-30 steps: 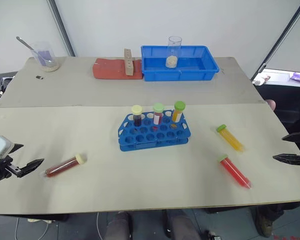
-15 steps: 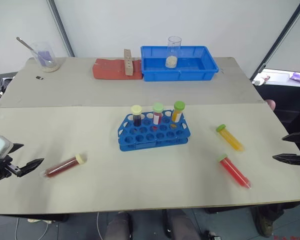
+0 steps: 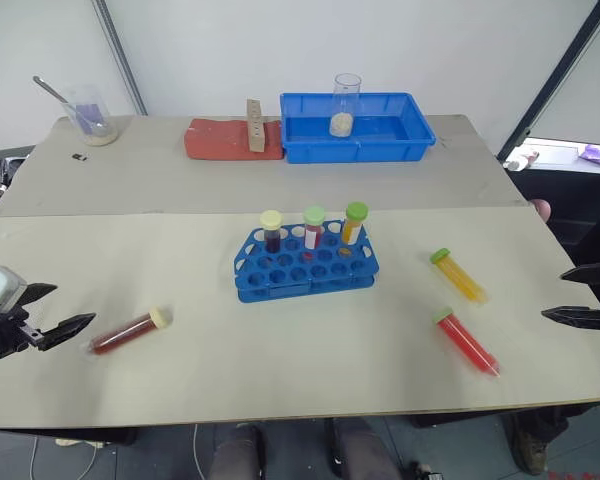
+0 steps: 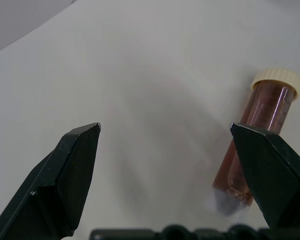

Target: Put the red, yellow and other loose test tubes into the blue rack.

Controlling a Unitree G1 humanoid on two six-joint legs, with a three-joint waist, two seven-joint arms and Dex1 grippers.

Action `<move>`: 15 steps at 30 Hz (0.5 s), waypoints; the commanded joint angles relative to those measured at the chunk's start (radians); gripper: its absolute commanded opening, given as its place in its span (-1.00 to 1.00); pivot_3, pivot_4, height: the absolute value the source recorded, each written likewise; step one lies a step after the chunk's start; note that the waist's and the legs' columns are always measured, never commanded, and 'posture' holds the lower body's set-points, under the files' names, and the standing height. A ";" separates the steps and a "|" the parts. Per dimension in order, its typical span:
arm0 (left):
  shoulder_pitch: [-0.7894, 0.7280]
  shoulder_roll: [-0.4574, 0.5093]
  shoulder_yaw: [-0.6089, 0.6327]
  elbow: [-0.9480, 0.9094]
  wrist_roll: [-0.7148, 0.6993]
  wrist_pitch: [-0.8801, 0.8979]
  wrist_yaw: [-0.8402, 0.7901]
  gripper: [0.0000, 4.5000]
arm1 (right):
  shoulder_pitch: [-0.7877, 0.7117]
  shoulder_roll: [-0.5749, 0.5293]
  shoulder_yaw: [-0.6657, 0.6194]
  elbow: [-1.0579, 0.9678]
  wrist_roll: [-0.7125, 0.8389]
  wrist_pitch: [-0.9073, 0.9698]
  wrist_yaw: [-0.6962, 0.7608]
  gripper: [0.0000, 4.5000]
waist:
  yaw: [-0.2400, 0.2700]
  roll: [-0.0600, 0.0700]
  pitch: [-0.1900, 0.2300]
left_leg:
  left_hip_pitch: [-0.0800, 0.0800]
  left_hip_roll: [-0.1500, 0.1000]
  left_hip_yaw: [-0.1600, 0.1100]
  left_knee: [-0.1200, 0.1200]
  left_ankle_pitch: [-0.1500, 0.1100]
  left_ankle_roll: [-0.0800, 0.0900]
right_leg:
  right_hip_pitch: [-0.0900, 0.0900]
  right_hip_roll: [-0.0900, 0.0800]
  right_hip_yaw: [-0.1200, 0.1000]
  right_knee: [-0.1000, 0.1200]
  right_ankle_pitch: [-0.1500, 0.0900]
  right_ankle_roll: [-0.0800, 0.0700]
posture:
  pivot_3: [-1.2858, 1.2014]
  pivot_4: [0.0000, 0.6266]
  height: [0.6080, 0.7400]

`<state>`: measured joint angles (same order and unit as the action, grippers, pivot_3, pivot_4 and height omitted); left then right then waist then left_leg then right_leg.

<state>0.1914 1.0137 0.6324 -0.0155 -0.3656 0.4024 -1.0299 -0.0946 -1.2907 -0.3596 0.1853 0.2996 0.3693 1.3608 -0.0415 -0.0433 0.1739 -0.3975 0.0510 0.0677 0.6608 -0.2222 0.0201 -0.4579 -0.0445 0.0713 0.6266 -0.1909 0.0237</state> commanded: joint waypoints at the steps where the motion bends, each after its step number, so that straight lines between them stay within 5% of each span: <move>1: -0.032 0.000 0.000 -0.107 -0.056 0.045 0.004 1.00 | -0.030 0.005 -0.023 -0.018 0.027 0.009 -0.010 0.89 | 0.001 0.000 0.000 | 0.000 0.000 0.000 0.000 0.000 0.000 | 0.000 0.000 0.000 0.000 0.000 0.000 | 0.03 -0.52 1.00; 9: -0.158 -0.012 -0.145 -0.393 -0.198 0.207 0.044 1.00 | -0.206 0.061 0.066 -0.040 0.073 0.087 -0.036 0.89 | -0.002 0.000 0.000 | 0.001 0.000 -0.001 0.000 0.000 0.000 | 0.001 0.001 0.000 0.001 0.000 0.001 | 0.03 -0.52 1.00; 15: -0.366 -0.069 -0.351 -0.552 -0.331 0.292 0.077 1.00 | -0.487 0.187 0.281 0.016 -0.026 0.159 -0.145 0.89 | -0.006 0.000 0.000 | 0.001 -0.001 -0.001 0.001 0.000 0.000 | 0.001 0.002 0.002 0.002 0.005 0.008 | 0.03 -0.52 1.00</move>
<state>-0.1387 0.9513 0.3156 -0.5257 -0.6583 0.6794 -0.9616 -0.5337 -1.1082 -0.1110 0.1912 0.3069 0.5035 1.2464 -0.0474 -0.0432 0.1739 -0.3956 0.0496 0.0661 0.6616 -0.2218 0.0201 -0.4560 -0.0423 0.0732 0.6288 -0.1861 0.0314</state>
